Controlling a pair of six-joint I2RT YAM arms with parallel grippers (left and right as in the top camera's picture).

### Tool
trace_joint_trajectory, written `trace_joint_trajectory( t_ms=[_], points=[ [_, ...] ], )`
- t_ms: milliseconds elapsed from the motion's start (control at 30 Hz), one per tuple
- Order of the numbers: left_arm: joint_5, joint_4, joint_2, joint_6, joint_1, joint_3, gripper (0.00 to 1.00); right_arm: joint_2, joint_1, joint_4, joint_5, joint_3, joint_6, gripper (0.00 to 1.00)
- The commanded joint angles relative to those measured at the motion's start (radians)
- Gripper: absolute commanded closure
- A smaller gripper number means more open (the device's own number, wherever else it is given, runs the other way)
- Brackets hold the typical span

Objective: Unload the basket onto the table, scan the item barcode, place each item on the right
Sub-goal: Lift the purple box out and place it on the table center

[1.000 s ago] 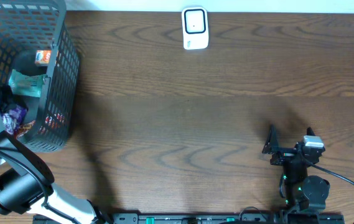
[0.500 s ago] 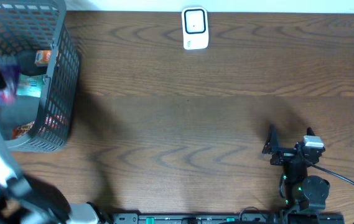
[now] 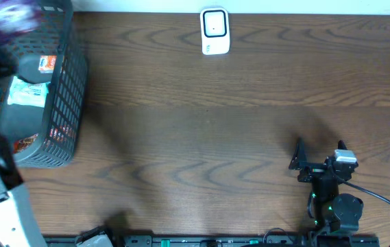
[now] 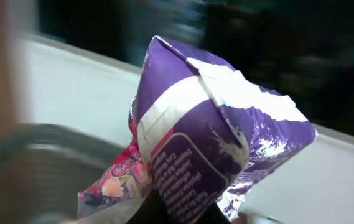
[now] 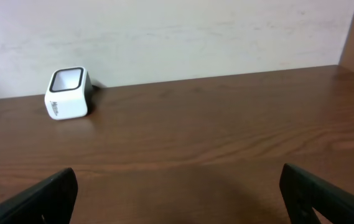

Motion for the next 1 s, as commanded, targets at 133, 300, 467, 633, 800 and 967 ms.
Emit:
trace_joint_trajectory(
  t_ms=[133,300,467,633,800,967],
  points=[
    [0.030,-0.067,0.068,-0.103,-0.435,0.011,0.93,-0.005,0.008,-0.004,0.001,-0.002,-0.009,0.01],
    [0.029,-0.304,0.182,-0.103,-0.649,0.011,0.93,-0.005,0.008,-0.004,0.001,-0.002,-0.009,0.01],
    [0.029,-0.438,0.350,-0.104,-0.776,0.011,0.92,-0.005,0.008,-0.004,0.001,-0.002,-0.009,0.01],
    [0.029,-0.444,0.523,-0.137,-0.863,0.011,0.93,-0.005,0.008,-0.004,0.001,-0.002,-0.009,0.01],
    [0.030,-0.445,0.657,-0.218,-0.917,0.011,0.93,-0.005,0.008,-0.004,0.001,-0.002,-0.009,0.01],
    [0.030,-0.444,0.747,-0.276,-0.968,0.011,0.62,-0.005,0.008,-0.004,0.001,-0.002,-0.009,0.01]
  ],
)
